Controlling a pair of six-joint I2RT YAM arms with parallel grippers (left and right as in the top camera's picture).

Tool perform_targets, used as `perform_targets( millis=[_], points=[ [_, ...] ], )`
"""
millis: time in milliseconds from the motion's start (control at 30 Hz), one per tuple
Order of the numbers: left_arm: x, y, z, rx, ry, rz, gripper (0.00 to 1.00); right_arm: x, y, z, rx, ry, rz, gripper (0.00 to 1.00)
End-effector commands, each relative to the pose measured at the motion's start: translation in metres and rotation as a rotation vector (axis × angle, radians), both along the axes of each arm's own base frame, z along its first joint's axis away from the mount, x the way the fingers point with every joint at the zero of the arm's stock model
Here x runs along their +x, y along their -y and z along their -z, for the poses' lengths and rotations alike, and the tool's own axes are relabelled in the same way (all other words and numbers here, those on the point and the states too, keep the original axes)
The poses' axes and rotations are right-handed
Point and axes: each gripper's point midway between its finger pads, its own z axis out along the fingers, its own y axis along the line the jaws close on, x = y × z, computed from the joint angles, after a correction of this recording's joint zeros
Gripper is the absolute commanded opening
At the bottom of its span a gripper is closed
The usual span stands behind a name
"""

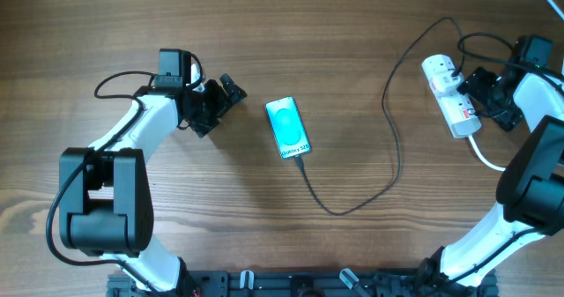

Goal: Plug charger to phone and switch on socket

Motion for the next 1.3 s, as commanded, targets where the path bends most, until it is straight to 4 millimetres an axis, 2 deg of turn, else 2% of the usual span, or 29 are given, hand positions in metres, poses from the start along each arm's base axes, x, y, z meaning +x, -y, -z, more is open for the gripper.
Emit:
perform_targets(
  millis=[0, 100, 233, 400, 533, 633, 767, 933, 1067, 1267],
  points=[
    [0.004, -0.003, -0.006, 0.011, 0.022, -0.003, 1.0, 0.007, -0.006, 0.002, 0.086, 0.022, -0.039, 1.0],
    [0.004, -0.003, -0.006, 0.011, 0.022, -0.003, 1.0, -0.001, 0.003, 0.0, 0.165, 0.042, -0.003, 1.0],
    [0.004, -0.003, -0.006, 0.011, 0.022, -0.002, 1.0, -0.011, 0.004, 0.002, 0.211, 0.031, -0.012, 1.0],
    [0.004, -0.003, -0.006, 0.011, 0.022, -0.003, 1.0, -0.003, -0.006, 0.002, 0.159, 0.027, -0.139, 1.0],
    [0.004, -0.003, -0.006, 0.011, 0.022, -0.002, 1.0, 0.001, 0.002, 0.003, 0.045, -0.003, -0.143, 1.0],
    [0.004, -0.003, -0.006, 0.011, 0.022, -0.003, 1.0, 0.007, 0.001, 0.002, 0.031, 0.014, -0.152, 1.0],
    [0.004, -0.003, -0.006, 0.011, 0.022, -0.003, 1.0, 0.005, 0.003, 0.003, 0.016, 0.004, -0.148, 1.0],
    [0.004, -0.003, -0.006, 0.011, 0.022, -0.002, 1.0, -0.002, 0.0, 0.016, 0.024, -0.008, -0.148, 1.0],
    [0.004, -0.003, -0.006, 0.011, 0.022, -0.003, 1.0, -0.003, -0.011, 0.017, 0.072, 0.0, -0.197, 1.0],
    [0.004, -0.003, -0.006, 0.011, 0.022, -0.002, 1.0, -0.005, -0.013, 0.018, 0.076, -0.011, -0.215, 1.0]
  ],
)
